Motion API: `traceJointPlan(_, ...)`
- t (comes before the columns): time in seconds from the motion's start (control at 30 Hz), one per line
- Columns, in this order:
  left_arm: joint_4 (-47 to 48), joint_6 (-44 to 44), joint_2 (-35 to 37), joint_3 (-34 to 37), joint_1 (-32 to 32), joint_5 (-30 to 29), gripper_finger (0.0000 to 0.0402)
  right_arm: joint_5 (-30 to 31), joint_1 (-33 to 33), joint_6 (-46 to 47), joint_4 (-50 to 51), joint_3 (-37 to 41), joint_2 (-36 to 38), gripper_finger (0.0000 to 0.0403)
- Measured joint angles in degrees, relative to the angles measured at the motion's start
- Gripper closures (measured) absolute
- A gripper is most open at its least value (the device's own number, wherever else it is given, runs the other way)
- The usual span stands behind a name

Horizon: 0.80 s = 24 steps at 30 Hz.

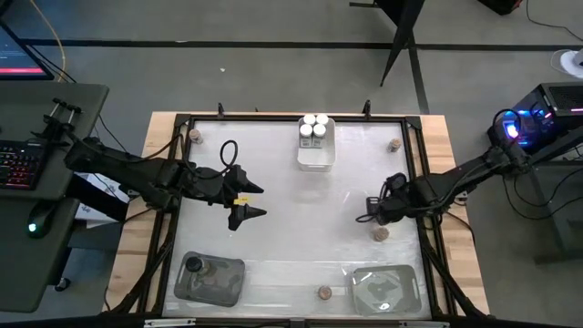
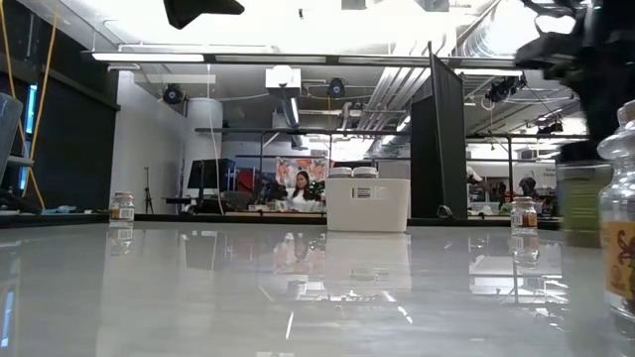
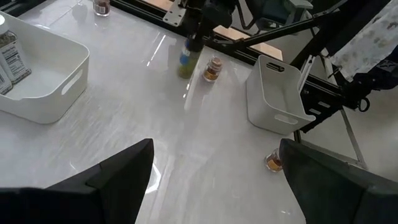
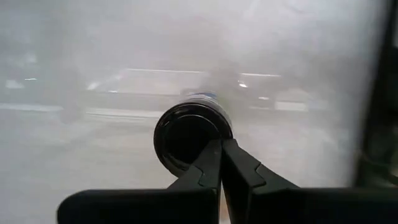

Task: Sort spices by type
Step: Put the black seasoning bottle into the black bin

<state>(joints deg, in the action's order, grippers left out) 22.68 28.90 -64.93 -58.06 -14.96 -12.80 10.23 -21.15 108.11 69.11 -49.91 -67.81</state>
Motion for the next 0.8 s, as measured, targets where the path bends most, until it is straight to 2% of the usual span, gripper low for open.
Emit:
traceJointPlan(0.3, -0.01, -0.01, 0.00, 0.00, 0.00, 0.00, 0.0067, 2.85, 7.06, -11.62, -15.44, -0.07, -4.40, 0.0403)
traceJointPlan(0.67, 0.04, -0.09, 0.00, 0.00, 0.00, 0.00, 0.0067, 2.43, 13.70, -24.34, -48.58, 0.13, -16.11, 0.0403)
traceJointPlan(0.8, 0.08, -0.54, 0.00, 0.00, -0.02, 0.22, 0.0067, 0.58, 15.20, -26.09, -57.10, 0.44, -21.29, 0.0403)
